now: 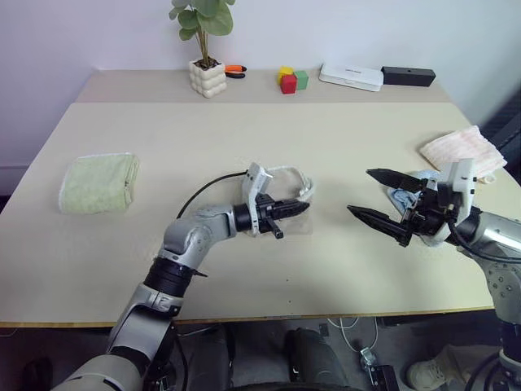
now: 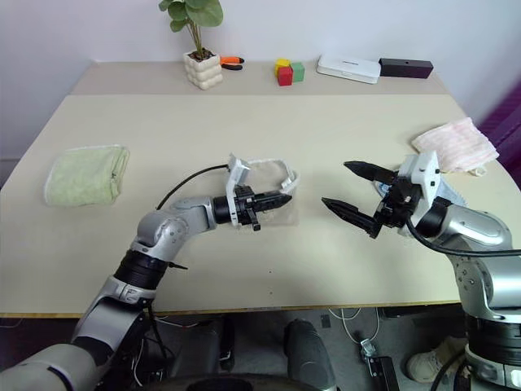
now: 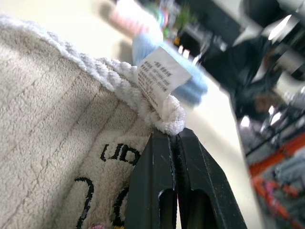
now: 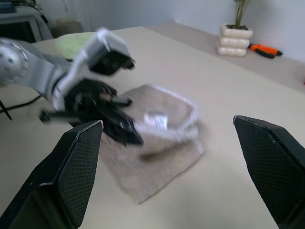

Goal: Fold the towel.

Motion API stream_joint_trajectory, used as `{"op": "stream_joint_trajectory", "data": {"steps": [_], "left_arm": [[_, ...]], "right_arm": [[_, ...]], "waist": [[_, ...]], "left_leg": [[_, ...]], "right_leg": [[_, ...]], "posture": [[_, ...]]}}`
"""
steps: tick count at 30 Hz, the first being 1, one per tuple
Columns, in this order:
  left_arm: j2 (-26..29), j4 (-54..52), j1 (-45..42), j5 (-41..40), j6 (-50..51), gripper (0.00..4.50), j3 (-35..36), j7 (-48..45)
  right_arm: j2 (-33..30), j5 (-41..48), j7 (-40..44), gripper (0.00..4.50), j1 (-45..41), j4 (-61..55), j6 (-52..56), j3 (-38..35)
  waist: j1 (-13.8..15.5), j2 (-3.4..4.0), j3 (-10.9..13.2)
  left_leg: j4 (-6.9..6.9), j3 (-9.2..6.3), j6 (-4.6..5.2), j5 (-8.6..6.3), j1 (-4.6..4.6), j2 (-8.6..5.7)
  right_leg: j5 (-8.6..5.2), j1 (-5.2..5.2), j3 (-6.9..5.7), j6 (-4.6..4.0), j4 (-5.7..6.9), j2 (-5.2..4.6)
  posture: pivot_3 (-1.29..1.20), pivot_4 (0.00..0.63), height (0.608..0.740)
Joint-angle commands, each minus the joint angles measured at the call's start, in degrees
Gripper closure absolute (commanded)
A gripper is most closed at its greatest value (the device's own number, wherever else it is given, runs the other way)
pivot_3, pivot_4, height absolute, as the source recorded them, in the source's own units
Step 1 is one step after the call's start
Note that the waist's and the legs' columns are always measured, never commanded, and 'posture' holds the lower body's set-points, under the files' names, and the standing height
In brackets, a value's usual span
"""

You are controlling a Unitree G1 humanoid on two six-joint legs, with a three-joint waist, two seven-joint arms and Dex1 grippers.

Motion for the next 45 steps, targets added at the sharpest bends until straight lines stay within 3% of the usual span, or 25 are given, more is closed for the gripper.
{"op": "stream_joint_trajectory", "data": {"steps": [1, 6, 7, 9, 16, 21, 26, 28, 31, 36, 38, 45], "left_arm": [[-1.0, -1.1, -0.3, 2.5, 0.1, 4.44, -2.2, -2.3], [-2.0, -1.1, 0.3, 4.0, 0.4, 4.44, -2.2, -3.7], [-2.1, -0.7, 0.3, 5.1, 0.2, 4.20, -2.4, -3.1], [-2.4, -0.3, 0.6, 6.2, -0.2, 3.58, -2.2, -2.6], [-2.4, -3.2, 1.8, 6.8, -1.5, 0.04, -0.6, -3.9], [-2.3, -12.3, 4.8, -0.2, -3.9, 0.04, 4.1, -10.1], [-3.8, -13.2, 5.3, -4.0, -3.1, 0.04, 8.8, -8.9], [-4.5, -12.5, 4.5, -5.1, -2.4, 0.58, 11.3, -6.3], [-4.5, -12.3, 4.2, -8.4, -1.2, 1.97, 15.8, -4.9], [-5.8, -8.8, 5.5, -1.1, -9.7, 4.50, 18.7, 4.1], [-6.5, -7.9, 5.7, 0.6, -10.7, 4.50, 18.2, 6.1], [-11.8, -3.7, 4.7, 5.4, -14.7, 4.50, 16.8, 13.3]], "right_arm": [[-0.6, 1.3, -0.7, 0.00, 0.0, -2.8, -0.1, -1.1], [-0.5, 0.5, -1.1, 0.00, -0.2, -2.6, -0.6, 0.1], [-0.6, -0.1, -1.1, 0.00, -0.4, -2.4, -0.9, 0.6], [-0.6, -0.4, -1.2, 0.00, -0.8, -2.0, -1.0, 1.0], [-0.2, -1.5, -1.5, 0.00, -3.6, 0.3, -1.4, 2.9], [3.0, -1.9, -6.8, 0.00, -9.6, 5.0, -1.1, 2.9], [7.8, -2.8, -12.3, 0.00, -15.7, 9.3, -1.7, 4.0], [9.7, -3.4, -14.3, 0.00, -16.9, 10.0, -2.2, 4.3], [14.1, -3.9, -19.9, 0.91, -18.2, 9.9, -1.4, 4.9], [27.2, -10.2, -37.3, 3.59, -18.9, 7.8, -5.3, 6.2], [28.9, -12.9, -40.2, 4.44, -17.7, 6.3, -5.7, 7.5], [36.2, -19.8, -47.9, 4.44, -10.1, 0.6, -4.0, 17.3]], "waist": [[-0.1, 0.00, 0.0], [-0.1, 0.00, 0.0], [-0.1, 0.00, 0.0], [-0.1, 0.00, 0.0], [-0.1, 0.00, 0.0], [-0.3, 0.02, 0.0], [0.0, 0.06, 0.0], [0.0, 0.06, 0.0], [-0.2, 0.06, 0.0], [-0.3, 0.11, 0.0], [0.0, 0.12, 0.0], [0.0, 0.11, 0.0]], "left_leg": [[0.00, 0.00, 0.00, 0.00, 0.00, 0.00], [0.00, -0.01, 0.00, 0.00, 0.00, 0.00], [0.00, -0.01, 0.00, 0.00, 0.00, 0.00], [0.01, -0.01, 0.00, 0.00, 0.00, 0.00], [0.01, -0.02, 0.00, 0.00, 0.00, 0.00], [-0.02, 0.00, 0.00, 0.00, 0.01, 0.04], [0.04, -0.02, 0.00, 0.01, 0.01, 0.03], [0.03, -0.02, 0.00, 0.01, -0.01, 0.02], [0.03, -0.02, 0.01, 0.01, -0.01, 0.03], [-0.01, -0.03, 0.00, 0.01, 0.01, 0.07], [0.00, 0.00, -0.02, 0.02, -0.02, 0.06], [0.02, 0.03, -0.02, 0.02, -0.06, 0.02]], "right_leg": [[0.00, 0.00, 0.00, -0.01, 0.00, 0.00], [-0.01, 0.00, 0.00, -0.01, 0.00, 0.00], [-0.01, 0.00, 0.00, -0.01, 0.00, 0.00], [0.00, 0.00, 0.00, -0.01, 0.00, 0.00], [0.00, 0.01, 0.00, 0.00, 0.00, 0.00], [0.00, -0.02, 0.01, 0.00, 0.02, 0.01], [0.04, 0.01, 0.00, 0.06, 0.05, 0.02], [0.08, 0.01, 0.00, 0.14, 0.04, 0.01], [0.09, 0.00, -0.01, 0.17, 0.07, 0.02], [0.12, -0.04, -0.01, 0.23, 0.15, 0.09], [0.17, -0.09, -0.01, 0.31, 0.21, 0.08], [0.17, -0.08, -0.01, 0.31, 0.16, 0.02]], "posture": [[0.00, 0.150, 0.735], [0.00, 0.150, 0.735], [0.00, 0.150, 0.735], [0.00, 0.150, 0.735], [0.00, 0.150, 0.735], [0.00, 0.150, 0.735], [0.00, 0.150, 0.735], [0.00, 0.150, 0.735], [0.00, 0.150, 0.735], [0.00, 0.150, 0.735], [0.00, 0.150, 0.735], [0.00, 0.150, 0.735]]}}
